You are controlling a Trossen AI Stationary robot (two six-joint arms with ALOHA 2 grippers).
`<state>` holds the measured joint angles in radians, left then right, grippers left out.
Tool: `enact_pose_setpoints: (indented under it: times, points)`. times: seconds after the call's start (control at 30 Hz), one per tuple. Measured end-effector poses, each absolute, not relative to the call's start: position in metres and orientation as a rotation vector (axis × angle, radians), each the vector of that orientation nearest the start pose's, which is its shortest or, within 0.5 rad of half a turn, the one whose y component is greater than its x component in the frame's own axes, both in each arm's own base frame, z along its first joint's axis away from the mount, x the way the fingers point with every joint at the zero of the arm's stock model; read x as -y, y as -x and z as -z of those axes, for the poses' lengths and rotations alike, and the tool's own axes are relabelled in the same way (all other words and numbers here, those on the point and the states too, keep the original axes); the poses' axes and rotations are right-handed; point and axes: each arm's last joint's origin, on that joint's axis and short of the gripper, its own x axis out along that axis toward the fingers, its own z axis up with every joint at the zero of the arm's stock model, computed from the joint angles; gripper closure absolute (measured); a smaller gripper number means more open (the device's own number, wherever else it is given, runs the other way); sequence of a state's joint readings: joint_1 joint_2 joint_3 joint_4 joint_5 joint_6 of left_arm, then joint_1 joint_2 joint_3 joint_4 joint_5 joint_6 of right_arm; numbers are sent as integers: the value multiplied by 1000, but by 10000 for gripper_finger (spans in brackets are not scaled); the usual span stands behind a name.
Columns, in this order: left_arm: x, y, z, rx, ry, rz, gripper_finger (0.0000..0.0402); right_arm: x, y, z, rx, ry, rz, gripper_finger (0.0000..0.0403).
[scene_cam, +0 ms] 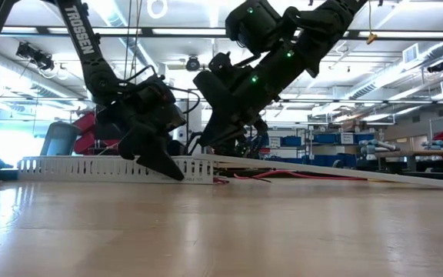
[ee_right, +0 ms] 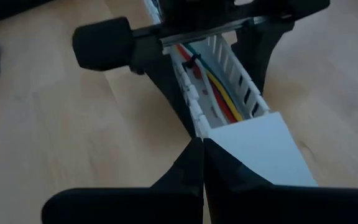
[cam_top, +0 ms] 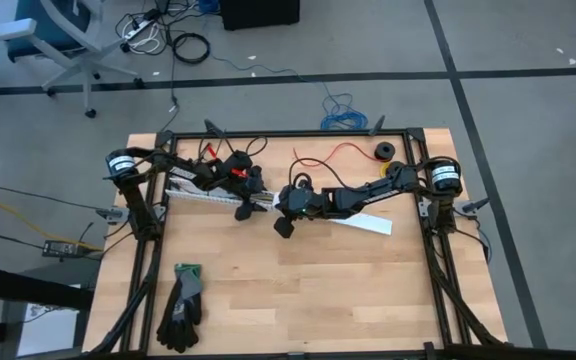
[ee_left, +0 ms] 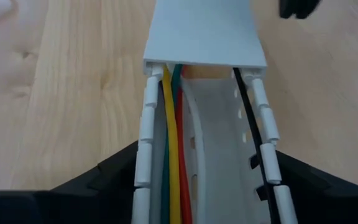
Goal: Ziptie cables
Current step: Close the cable duct with the cable duct lid
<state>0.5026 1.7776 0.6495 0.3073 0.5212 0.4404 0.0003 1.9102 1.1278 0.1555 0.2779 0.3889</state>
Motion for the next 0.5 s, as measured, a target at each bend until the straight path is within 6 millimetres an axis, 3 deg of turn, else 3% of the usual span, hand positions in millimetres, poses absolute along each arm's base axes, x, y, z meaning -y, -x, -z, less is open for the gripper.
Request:
enact_pose_setpoints:
  times: [0.27, 0.5]
  points:
    - [-131, -268, -99, -673, -25, 171, 160, 9, -399, -169, -567, -263, 430, 403]
    - [-131, -268, -99, -673, -27, 170, 154, 15, -387, -177, -646, -277, 484, 403]
